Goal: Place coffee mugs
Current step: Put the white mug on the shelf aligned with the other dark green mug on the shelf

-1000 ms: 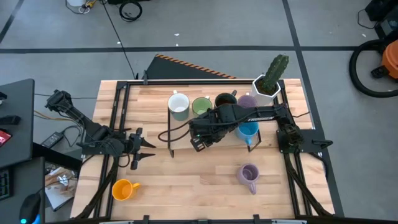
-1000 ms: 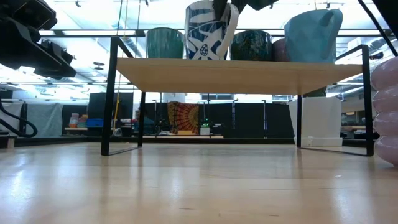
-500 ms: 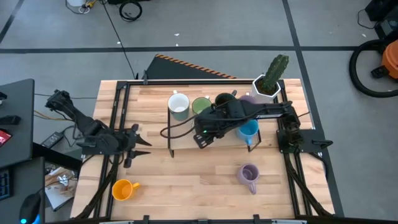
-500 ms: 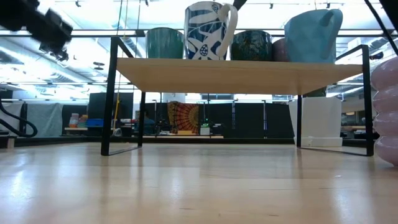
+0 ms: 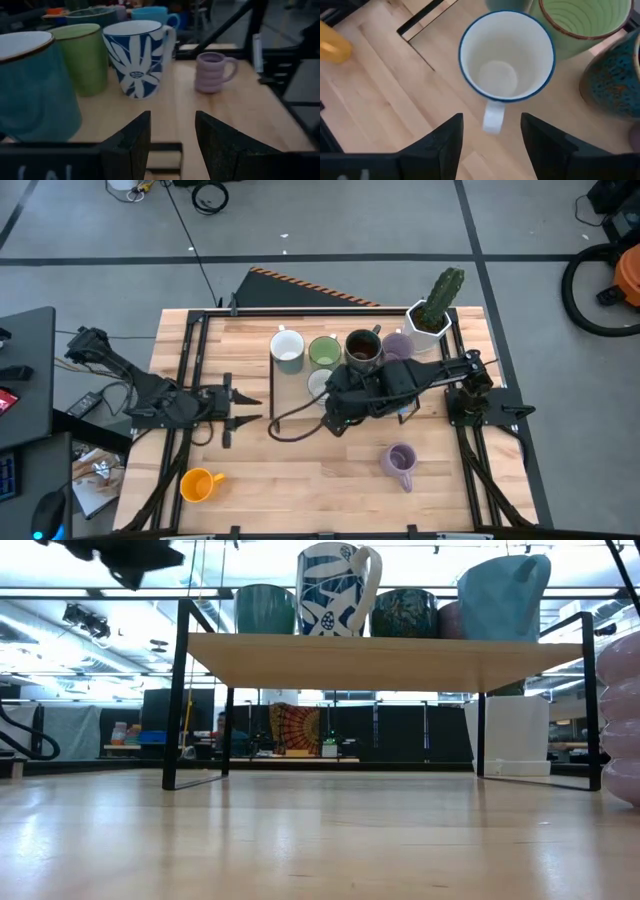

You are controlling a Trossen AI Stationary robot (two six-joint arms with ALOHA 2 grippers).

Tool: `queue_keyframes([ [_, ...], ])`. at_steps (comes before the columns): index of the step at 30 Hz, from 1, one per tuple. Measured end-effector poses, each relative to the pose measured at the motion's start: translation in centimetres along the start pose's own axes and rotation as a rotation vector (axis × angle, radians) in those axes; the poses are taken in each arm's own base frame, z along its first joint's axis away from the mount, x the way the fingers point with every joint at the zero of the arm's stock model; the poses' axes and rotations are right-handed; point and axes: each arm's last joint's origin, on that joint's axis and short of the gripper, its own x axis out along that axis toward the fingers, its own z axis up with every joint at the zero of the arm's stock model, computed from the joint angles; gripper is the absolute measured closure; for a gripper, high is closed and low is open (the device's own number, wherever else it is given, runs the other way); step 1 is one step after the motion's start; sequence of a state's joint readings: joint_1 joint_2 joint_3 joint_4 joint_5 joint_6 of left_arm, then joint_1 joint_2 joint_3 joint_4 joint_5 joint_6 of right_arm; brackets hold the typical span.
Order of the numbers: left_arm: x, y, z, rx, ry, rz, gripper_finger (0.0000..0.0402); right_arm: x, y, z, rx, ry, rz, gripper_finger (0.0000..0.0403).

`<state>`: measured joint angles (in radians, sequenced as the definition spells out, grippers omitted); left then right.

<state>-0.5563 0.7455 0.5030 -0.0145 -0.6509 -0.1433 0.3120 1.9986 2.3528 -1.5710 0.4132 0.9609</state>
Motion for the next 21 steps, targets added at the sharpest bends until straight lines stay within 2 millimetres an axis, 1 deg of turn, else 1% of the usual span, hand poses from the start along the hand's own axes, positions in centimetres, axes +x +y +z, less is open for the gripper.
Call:
queue_keyframes([
  [3, 1.6, -0.1, 0.5, 0.009, 0.033, 0.038, 0.0242, -0.1, 0.1, -0.2, -0.015, 0.017, 0.016, 0.0207],
  [7, 3.6, 0.1, 0.8, 0.048, 0.072, 0.107, 0.0242, 0.8, 0.2, -0.7, 0.004, 0.045, -0.015, 0.022],
  [12, 5.9, 0.4, 0.8, 0.09, 0.037, 0.162, 0.0242, 1.7, 0.4, -1.2, -0.012, 0.074, -0.038, 0.0237],
  [15, 6.8, 0.5, 0.9, 0.111, 0.011, 0.184, 0.0242, 1.8, 0.4, -1.5, -0.023, 0.074, -0.048, 0.0246],
  [17, 7.3, 0.7, 0.9, 0.105, 0.003, 0.199, 0.0242, 1.3, 0.3, -1.6, -0.029, 0.055, -0.045, 0.0252],
  [21, 8.2, 1.3, 0.6, 0.101, 0.009, 0.236, 0.0242, 1.0, 0.1, -1.5, -0.031, 0.037, -0.048, 0.0266],
])
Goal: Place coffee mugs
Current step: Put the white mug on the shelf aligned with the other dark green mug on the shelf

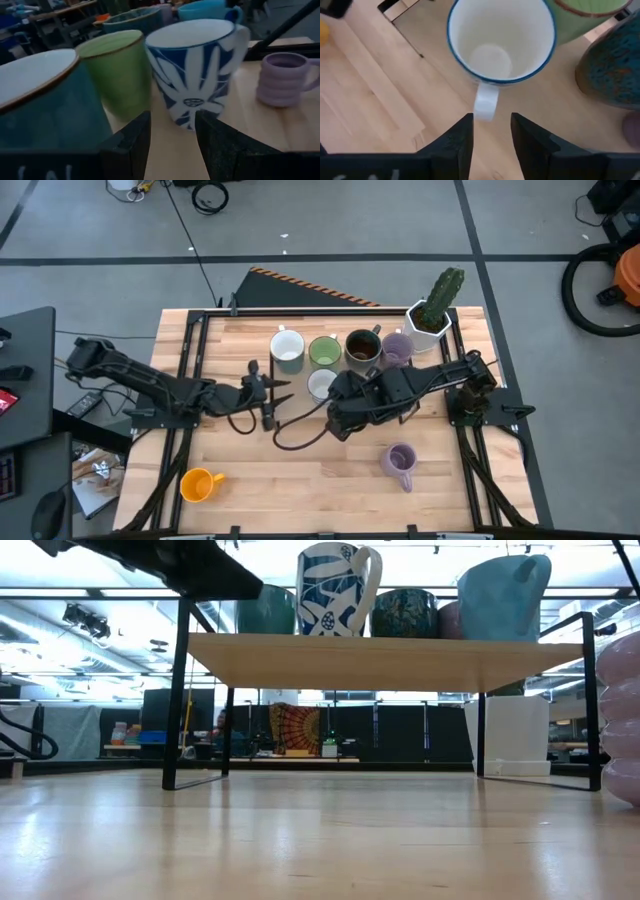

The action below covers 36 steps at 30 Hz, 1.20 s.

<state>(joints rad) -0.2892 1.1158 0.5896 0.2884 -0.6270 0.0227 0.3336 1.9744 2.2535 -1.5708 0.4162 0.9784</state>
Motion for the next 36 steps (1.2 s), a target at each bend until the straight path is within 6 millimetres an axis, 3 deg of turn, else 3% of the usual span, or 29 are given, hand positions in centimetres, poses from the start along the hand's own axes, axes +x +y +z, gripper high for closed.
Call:
queue_keyframes([
  [14, 2.5, -0.8, -1.0, 0.014, -0.024, 0.031, 0.0242, 2.3, -0.8, -0.4, -0.003, 0.04, -0.093, 0.0292],
  [36, 3.5, -2.0, -1.5, -0.036, -0.067, -0.013, 0.0242, 2.2, 0.1, -1.0, 0.122, 0.07, -0.034, 0.0294],
])
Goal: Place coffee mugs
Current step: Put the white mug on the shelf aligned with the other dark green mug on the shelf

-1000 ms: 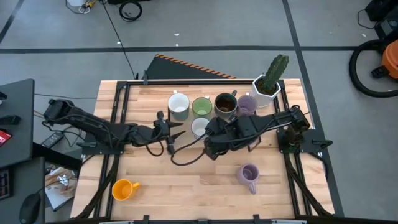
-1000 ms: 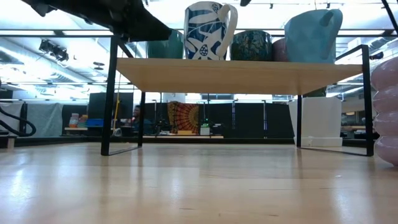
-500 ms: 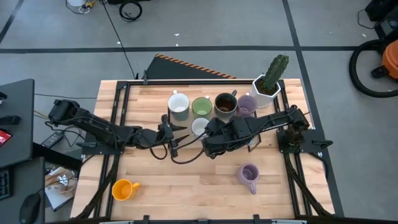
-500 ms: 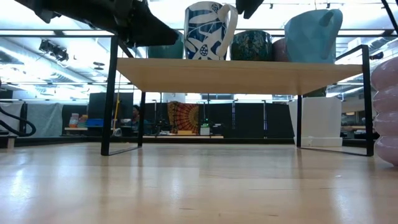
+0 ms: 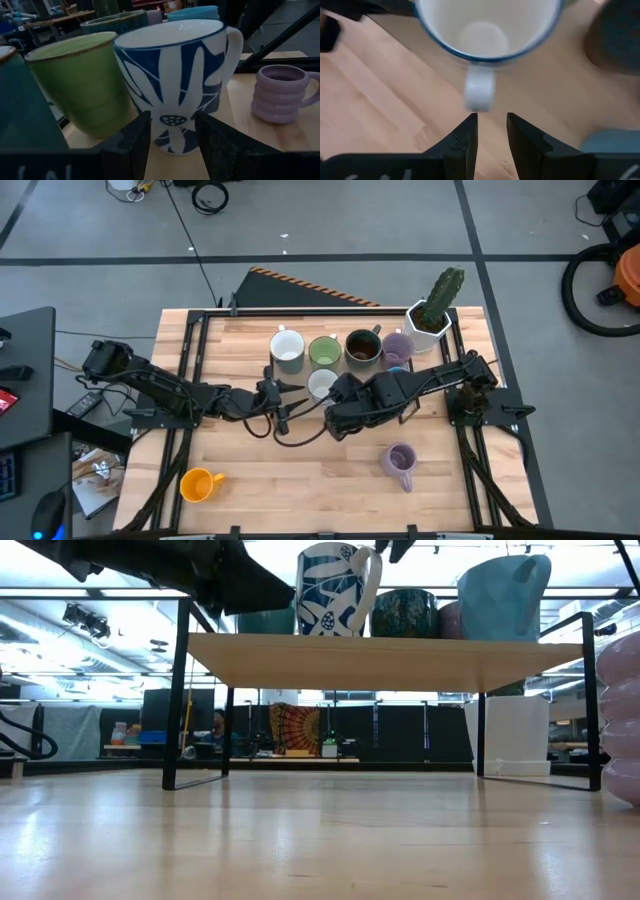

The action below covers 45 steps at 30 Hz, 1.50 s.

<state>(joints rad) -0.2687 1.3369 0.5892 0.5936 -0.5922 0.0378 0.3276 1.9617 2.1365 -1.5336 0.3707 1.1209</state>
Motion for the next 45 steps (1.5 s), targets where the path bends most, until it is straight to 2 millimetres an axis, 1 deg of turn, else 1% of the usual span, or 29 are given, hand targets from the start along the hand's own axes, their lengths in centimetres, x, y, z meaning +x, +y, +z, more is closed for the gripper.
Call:
queue_keyframes([
  [6, 0.0, -0.2, 0.2, -0.012, -0.021, -0.06, 0.0242, -0.1, 1.0, 0.5, -0.03, -0.041, 0.097, 0.0294],
  [12, 0.0, -0.3, 0.2, -0.013, -0.025, -0.093, 0.0242, 0.0, 1.1, 0.6, -0.026, -0.037, 0.122, 0.0294],
  [15, 0.0, -0.3, 0.3, -0.013, -0.026, -0.099, 0.0242, -0.1, 1.6, 0.8, -0.028, -0.057, 0.167, 0.0294],
  [19, 0.0, -0.3, 0.2, -0.005, -0.024, -0.101, 0.0242, -0.2, 1.5, 0.8, -0.034, -0.055, 0.162, 0.0294],
  [21, 0.0, -0.3, 0.2, 0.023, -0.018, -0.092, 0.0242, -0.6, 1.2, 0.8, -0.036, -0.046, 0.149, 0.0294],
  [25, -0.4, -0.3, 0.5, 0.044, -0.028, -0.054, 0.0242, -2.3, 0.6, 1.4, -0.021, -0.094, 0.158, 0.0294],
  [29, -0.9, -0.4, 0.8, 0.046, -0.03, -0.055, 0.0242, -3.2, 0.5, 1.8, -0.047, -0.137, 0.185, 0.0299],
  [34, -2.1, -0.6, 0.9, 0.034, 0.019, -0.102, 0.0242, -3.4, 2.0, 2.6, -0.22, -0.244, 0.29, 0.0302],
  [36, -2.9, -0.6, 0.9, 0.037, 0.052, -0.121, 0.0242, -3.5, 2.2, 2.8, -0.268, -0.274, 0.305, 0.0302],
  [40, -4.2, -0.4, 0.9, 0.03, 0.118, -0.145, 0.0242, -3.2, 1.8, 3.5, -0.299, -0.269, 0.292, 0.0302],
  [45, -5.2, -0.2, 1.3, 0.03, 0.124, -0.165, 0.0242, -2.7, 1.3, 4.5, -0.343, -0.256, 0.298, 0.0302],
])
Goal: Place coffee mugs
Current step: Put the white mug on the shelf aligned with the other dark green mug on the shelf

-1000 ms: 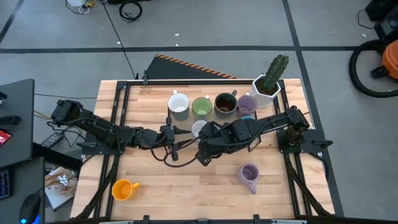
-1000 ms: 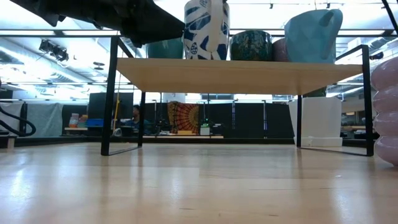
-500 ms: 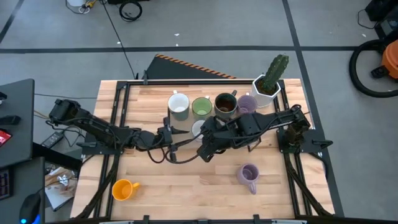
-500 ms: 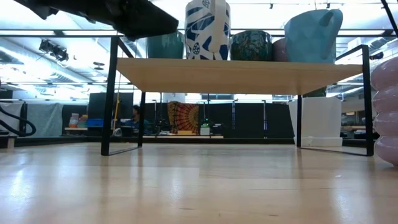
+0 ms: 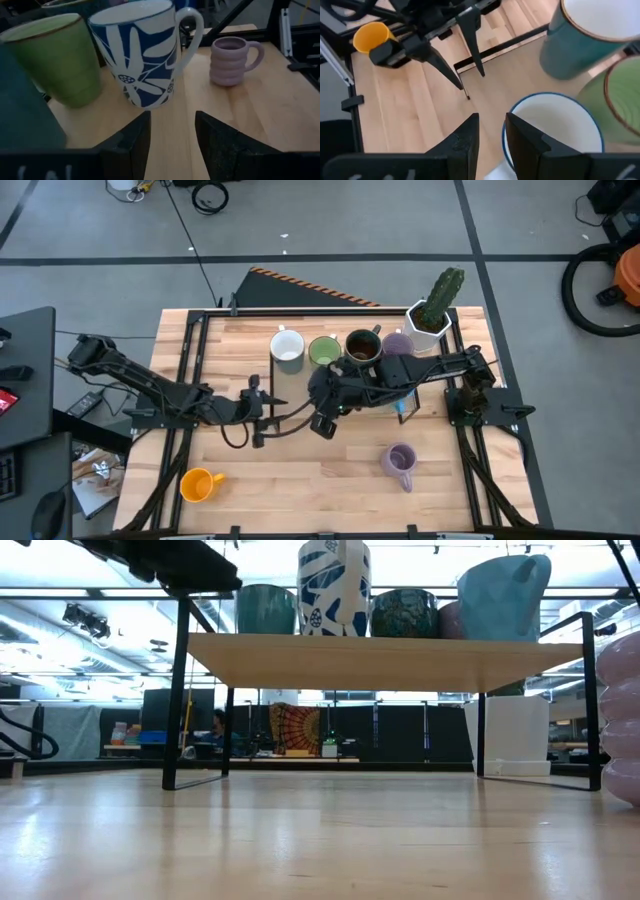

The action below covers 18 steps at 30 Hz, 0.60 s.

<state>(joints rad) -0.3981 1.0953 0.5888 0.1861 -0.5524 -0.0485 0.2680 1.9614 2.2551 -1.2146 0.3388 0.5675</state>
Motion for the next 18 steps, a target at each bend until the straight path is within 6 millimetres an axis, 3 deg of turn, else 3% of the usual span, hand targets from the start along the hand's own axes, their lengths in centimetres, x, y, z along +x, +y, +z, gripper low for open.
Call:
queue_keyframes([
  [6, -0.9, 0.1, 0.3, -0.036, -0.01, -0.017, 0.0242, 0.2, -0.3, 0.8, -0.134, -0.038, 0.03, 0.0302],
  [11, -1.5, 0.0, 0.1, -0.043, 0.024, -0.03, 0.0242, 0.3, -0.4, 0.3, -0.276, 0.002, 0.016, 0.0296],
  [18, -1.7, 0.2, -0.1, -0.043, 0.052, -0.026, 0.0242, 2.2, -0.1, -0.8, -0.361, 0.11, -0.033, 0.0243],
])
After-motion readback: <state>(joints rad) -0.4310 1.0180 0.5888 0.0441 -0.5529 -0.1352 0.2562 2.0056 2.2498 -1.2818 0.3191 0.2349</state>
